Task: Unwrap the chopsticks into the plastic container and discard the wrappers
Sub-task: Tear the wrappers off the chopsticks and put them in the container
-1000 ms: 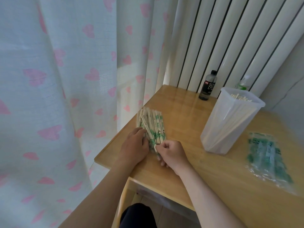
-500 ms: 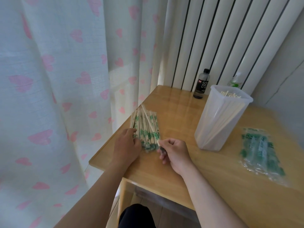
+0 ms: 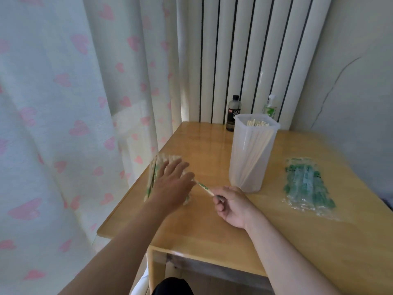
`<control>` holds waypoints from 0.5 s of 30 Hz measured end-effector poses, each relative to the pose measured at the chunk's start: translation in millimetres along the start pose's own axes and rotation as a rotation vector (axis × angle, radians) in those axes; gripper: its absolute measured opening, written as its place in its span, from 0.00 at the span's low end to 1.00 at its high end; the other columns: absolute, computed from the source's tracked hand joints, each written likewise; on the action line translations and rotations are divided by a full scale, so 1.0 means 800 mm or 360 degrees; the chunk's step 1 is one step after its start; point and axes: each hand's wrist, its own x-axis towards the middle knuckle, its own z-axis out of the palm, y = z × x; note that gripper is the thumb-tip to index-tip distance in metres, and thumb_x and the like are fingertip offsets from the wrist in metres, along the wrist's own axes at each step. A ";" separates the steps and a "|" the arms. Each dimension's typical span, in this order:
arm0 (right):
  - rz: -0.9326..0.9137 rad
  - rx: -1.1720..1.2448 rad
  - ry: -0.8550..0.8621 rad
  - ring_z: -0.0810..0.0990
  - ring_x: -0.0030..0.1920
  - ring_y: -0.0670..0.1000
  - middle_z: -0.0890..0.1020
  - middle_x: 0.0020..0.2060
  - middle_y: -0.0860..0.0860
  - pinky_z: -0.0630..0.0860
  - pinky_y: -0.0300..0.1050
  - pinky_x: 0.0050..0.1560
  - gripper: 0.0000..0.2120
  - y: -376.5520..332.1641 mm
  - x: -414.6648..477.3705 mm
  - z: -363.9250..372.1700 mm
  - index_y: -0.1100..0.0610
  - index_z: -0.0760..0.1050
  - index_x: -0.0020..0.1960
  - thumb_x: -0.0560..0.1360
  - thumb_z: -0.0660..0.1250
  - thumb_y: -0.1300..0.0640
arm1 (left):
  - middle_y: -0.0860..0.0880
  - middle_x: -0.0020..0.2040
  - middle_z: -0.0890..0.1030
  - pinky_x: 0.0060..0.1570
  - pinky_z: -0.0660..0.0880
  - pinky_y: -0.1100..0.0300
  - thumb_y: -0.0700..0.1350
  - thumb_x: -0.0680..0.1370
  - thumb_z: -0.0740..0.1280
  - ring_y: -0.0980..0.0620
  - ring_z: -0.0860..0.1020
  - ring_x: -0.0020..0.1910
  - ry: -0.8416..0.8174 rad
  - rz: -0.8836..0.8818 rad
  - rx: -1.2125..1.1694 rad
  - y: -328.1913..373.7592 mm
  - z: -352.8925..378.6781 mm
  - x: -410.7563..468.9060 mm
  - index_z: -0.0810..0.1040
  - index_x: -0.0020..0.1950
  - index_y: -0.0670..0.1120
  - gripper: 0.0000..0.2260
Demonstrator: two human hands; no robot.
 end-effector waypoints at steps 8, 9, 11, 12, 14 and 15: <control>-0.0298 0.0515 0.0107 0.75 0.27 0.50 0.80 0.33 0.55 0.69 0.40 0.25 0.11 -0.040 -0.036 -0.068 0.59 0.78 0.51 0.81 0.57 0.61 | 0.45 0.44 0.77 0.38 0.73 0.50 0.50 0.85 0.56 0.41 0.76 0.38 -0.0495 0.0104 -0.0479 0.079 -0.022 0.061 0.74 0.55 0.44 0.12; -0.0370 0.0481 0.0085 0.77 0.29 0.51 0.82 0.36 0.55 0.70 0.41 0.26 0.11 -0.045 -0.040 -0.076 0.59 0.79 0.55 0.81 0.58 0.63 | 0.45 0.42 0.78 0.37 0.70 0.51 0.48 0.85 0.57 0.41 0.75 0.38 -0.0570 0.0062 -0.0619 0.091 -0.023 0.067 0.74 0.55 0.43 0.11; -0.0457 0.0390 0.0055 0.77 0.32 0.52 0.82 0.39 0.55 0.70 0.42 0.27 0.12 -0.052 -0.046 -0.089 0.59 0.80 0.62 0.81 0.62 0.62 | 0.45 0.40 0.80 0.37 0.69 0.53 0.46 0.85 0.59 0.42 0.76 0.38 -0.0651 0.0030 -0.0836 0.113 -0.025 0.075 0.75 0.52 0.43 0.09; -0.0485 0.0368 0.0076 0.76 0.32 0.52 0.81 0.38 0.55 0.70 0.43 0.27 0.12 -0.056 -0.049 -0.094 0.59 0.80 0.62 0.81 0.65 0.60 | 0.46 0.39 0.81 0.38 0.70 0.53 0.46 0.85 0.59 0.43 0.77 0.38 -0.0659 0.0025 -0.0895 0.122 -0.024 0.078 0.76 0.50 0.44 0.09; -0.0547 0.0370 0.0164 0.74 0.30 0.50 0.78 0.35 0.53 0.68 0.42 0.27 0.10 -0.064 -0.054 -0.103 0.60 0.82 0.59 0.80 0.67 0.57 | 0.48 0.38 0.81 0.39 0.72 0.53 0.46 0.84 0.60 0.47 0.78 0.38 -0.0695 -0.0016 -0.0993 0.140 -0.022 0.085 0.76 0.47 0.46 0.09; -0.0577 0.0376 0.0214 0.72 0.29 0.49 0.77 0.33 0.52 0.66 0.41 0.27 0.09 -0.067 -0.057 -0.107 0.60 0.82 0.57 0.81 0.67 0.57 | 0.47 0.37 0.81 0.39 0.72 0.54 0.46 0.84 0.60 0.48 0.78 0.37 -0.0715 -0.0045 -0.1044 0.149 -0.021 0.089 0.76 0.46 0.46 0.10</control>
